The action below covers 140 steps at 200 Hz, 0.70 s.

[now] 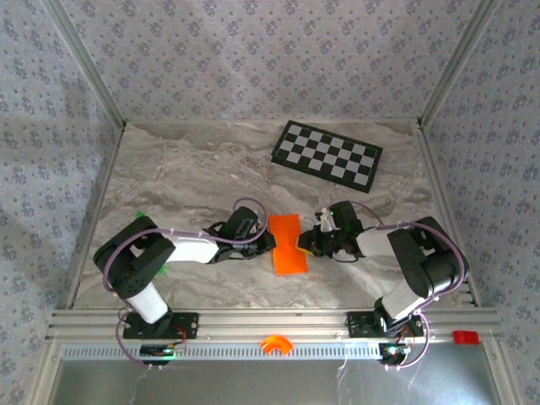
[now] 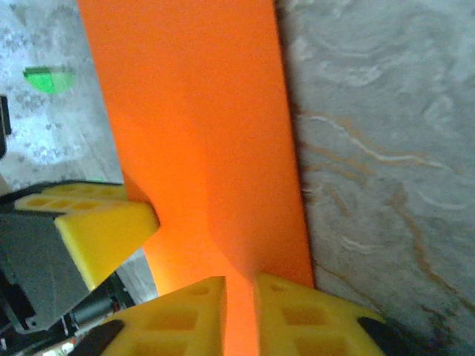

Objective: Fold a paper plane with a square sheet of paper (pick it up from the middle)

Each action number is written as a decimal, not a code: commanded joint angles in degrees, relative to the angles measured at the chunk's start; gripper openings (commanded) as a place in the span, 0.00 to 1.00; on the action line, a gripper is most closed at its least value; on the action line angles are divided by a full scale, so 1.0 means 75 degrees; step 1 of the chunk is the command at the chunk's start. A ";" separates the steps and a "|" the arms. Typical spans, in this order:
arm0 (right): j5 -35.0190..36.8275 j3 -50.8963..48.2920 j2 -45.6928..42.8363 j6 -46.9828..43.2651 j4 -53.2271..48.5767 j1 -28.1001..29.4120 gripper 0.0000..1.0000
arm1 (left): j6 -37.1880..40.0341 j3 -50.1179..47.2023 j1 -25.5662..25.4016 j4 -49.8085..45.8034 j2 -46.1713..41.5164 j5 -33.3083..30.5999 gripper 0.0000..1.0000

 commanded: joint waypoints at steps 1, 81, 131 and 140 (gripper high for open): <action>0.0143 -0.0007 -0.0270 -0.0161 -0.0750 -0.0170 0.27 | 0.0126 -0.0054 -0.0059 0.0078 -0.0180 0.0027 0.06; 0.2502 0.0020 -0.3122 -0.2372 -0.2424 0.0741 0.43 | -0.0109 -0.0077 -0.0033 -0.0166 -0.0689 0.0232 0.05; 0.6249 -0.1757 -0.5579 -0.5152 -0.0551 0.4118 0.54 | -0.0069 0.0099 0.0060 -0.0586 -0.1001 0.0247 0.05; 0.6807 -0.1845 -0.5713 -0.5612 -0.0506 0.4601 0.54 | -0.0054 0.0136 0.0086 -0.0621 -0.1010 0.0243 0.05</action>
